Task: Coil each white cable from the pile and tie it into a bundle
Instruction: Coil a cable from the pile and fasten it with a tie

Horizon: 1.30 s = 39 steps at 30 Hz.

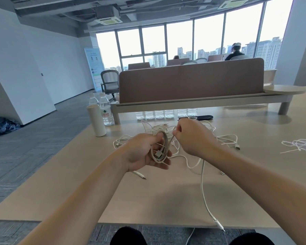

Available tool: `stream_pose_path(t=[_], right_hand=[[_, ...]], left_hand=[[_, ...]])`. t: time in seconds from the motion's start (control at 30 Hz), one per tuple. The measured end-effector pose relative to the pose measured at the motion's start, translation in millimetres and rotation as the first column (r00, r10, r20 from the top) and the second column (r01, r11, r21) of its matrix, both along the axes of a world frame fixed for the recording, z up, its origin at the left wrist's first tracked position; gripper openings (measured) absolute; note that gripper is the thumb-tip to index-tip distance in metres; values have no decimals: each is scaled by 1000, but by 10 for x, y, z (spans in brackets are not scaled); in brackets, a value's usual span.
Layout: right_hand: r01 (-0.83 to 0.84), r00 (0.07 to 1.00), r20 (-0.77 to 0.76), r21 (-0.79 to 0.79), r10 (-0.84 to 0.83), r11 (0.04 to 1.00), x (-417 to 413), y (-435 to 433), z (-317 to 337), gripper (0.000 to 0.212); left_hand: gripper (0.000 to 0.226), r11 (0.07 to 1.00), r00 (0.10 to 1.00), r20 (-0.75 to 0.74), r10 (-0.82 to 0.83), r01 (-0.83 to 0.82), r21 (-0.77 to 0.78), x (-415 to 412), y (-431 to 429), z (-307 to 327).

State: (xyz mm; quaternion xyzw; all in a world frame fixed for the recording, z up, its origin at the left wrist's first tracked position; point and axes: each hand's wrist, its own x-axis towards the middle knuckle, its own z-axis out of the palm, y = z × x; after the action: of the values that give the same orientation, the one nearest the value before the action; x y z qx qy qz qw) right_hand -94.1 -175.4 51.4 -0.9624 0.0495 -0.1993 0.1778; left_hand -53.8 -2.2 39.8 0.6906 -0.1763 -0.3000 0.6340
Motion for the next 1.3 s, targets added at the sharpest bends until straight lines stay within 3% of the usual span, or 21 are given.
stream_pose_path(t=[0.1, 0.23, 0.5, 0.93, 1.1, 1.2, 1.3], right_hand=[[-44, 999, -16, 178, 48, 983, 37, -36, 6, 31], [-90, 985, -82, 495, 150, 864, 8, -138, 30, 31], [5, 998, -64, 374, 21, 927, 18, -135, 31, 31], [79, 997, -13, 305, -79, 949, 38, -79, -5, 21], [29, 999, 6, 340, -33, 940, 50, -53, -7, 28], [-90, 993, -16, 524, 116, 847, 24, -51, 7, 36], [-181, 946, -55, 728, 320, 661, -42, -105, 11, 21]], left_hand=[[41, 998, 997, 56, 43, -45, 34, 13, 7, -14], [42, 995, 994, 56, 99, -98, -19, 61, 52, -14], [42, 997, 998, 45, -50, 52, -49, 7, 34, -13], [45, 997, 996, 58, -71, 71, 5, 21, 25, -5], [43, 999, 996, 72, -48, 47, 17, 17, -15, -16], [46, 1000, 999, 45, 7, -7, -6, 52, -12, -39], [49, 992, 996, -26, 81, -83, -98, 111, 54, -27]])
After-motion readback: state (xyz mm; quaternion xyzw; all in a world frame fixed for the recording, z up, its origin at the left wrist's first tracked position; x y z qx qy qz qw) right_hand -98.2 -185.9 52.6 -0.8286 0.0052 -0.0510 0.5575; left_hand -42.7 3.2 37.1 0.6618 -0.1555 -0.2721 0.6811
